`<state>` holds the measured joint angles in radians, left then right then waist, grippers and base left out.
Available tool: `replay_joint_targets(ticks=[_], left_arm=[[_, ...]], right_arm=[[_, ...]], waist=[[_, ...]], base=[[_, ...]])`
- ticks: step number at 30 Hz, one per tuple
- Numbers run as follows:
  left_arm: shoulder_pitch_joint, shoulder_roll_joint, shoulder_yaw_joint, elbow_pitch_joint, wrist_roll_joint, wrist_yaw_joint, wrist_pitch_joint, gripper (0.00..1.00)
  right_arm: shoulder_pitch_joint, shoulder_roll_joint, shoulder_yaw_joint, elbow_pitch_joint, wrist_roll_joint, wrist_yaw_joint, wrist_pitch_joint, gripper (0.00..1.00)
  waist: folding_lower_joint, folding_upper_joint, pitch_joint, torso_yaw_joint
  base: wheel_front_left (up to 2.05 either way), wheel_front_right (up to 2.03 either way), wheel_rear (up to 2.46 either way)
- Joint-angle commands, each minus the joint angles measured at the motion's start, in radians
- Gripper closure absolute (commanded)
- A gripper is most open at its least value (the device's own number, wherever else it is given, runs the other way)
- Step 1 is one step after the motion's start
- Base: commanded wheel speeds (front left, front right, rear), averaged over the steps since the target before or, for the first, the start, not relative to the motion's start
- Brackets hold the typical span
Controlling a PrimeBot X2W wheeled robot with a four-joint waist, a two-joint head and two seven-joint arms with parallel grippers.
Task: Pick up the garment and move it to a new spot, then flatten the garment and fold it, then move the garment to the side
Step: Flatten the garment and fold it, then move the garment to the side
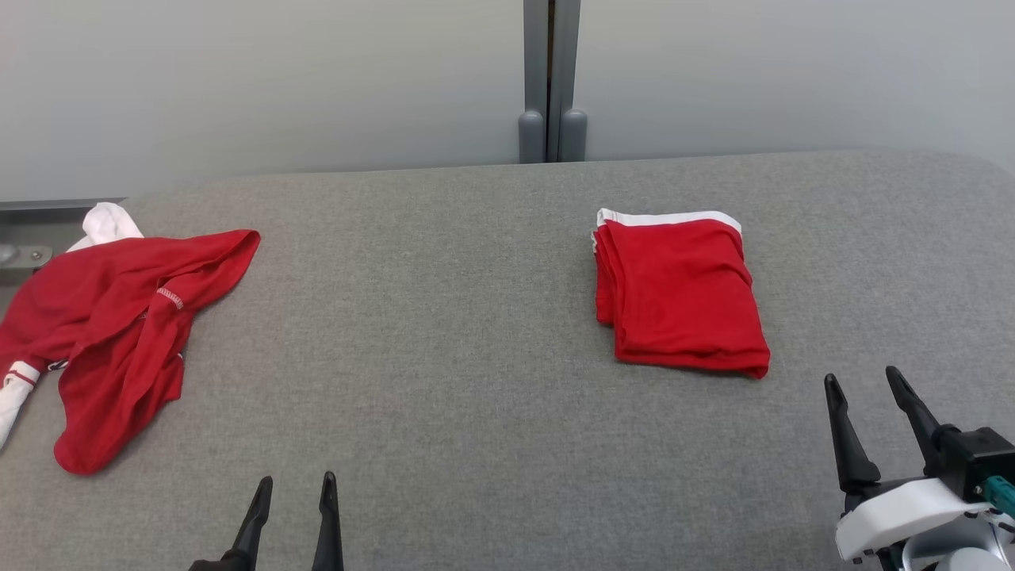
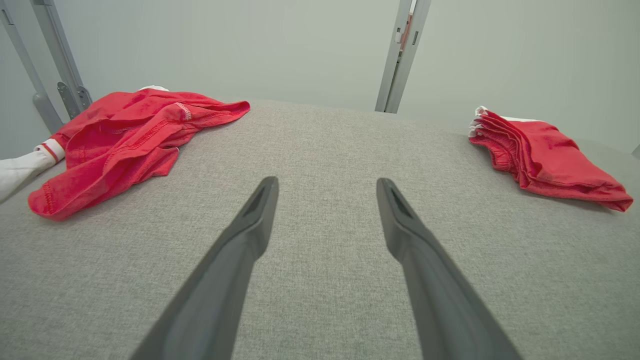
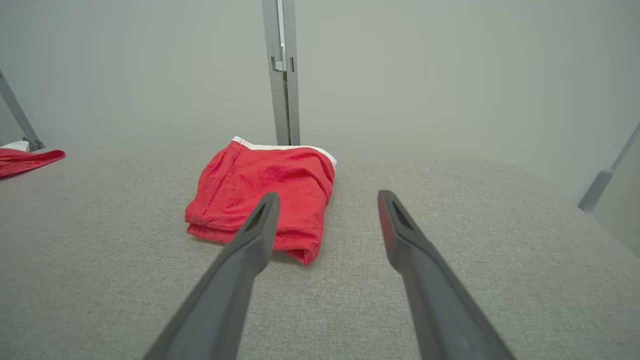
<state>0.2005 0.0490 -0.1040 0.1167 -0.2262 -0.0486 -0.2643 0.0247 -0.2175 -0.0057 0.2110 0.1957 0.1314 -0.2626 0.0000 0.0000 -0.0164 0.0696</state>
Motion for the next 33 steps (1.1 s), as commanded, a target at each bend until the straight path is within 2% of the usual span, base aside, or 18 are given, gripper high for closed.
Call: replay_joint_targets(ticks=[1, 14, 24, 30, 33], left_arm=[[0.014, 0.003, 0.002, 0.002, 0.003, -0.003, 0.0, 0.0], [-0.003, 0.003, 0.004, -0.004, 0.006, -0.004, 0.0, 0.0], [-0.009, 0.003, -0.002, -0.009, -0.001, 0.0, 0.0, 0.0], [-0.048, 0.003, -0.007, -0.02, 0.001, -0.008, 0.0, 0.0], [-0.075, 0.003, -0.016, -0.018, 0.005, -0.014, 0.0, 0.0]], right_arm=[[0.02, 0.005, -0.008, -0.003, -0.011, -0.001, -0.003, 0.0], [0.029, 0.053, -0.049, 0.013, -0.031, -0.001, -0.003, 0.0], [0.03, 0.06, -0.052, 0.015, -0.035, -0.001, -0.003, 0.0], [-0.084, 0.026, -0.029, 0.074, 0.035, -0.002, 0.0, 0.0], [-0.218, 0.011, -0.057, 0.133, 0.091, -0.001, 0.084, 0.0]], waist=[[0.0, 0.0, -0.001, -0.001], [0.0, 0.0, 0.011, -0.008], [0.0, 0.0, 0.018, -0.01], [0.0, 0.0, 0.075, -0.001], [0.0, 0.0, 0.122, 0.008]], base=[[0.0, 0.0, 0.0], [0.0, 0.0, 0.0], [0.0, 0.0, 0.0], [0.0, 0.0, 0.0], [0.0, 0.0, 0.0]])
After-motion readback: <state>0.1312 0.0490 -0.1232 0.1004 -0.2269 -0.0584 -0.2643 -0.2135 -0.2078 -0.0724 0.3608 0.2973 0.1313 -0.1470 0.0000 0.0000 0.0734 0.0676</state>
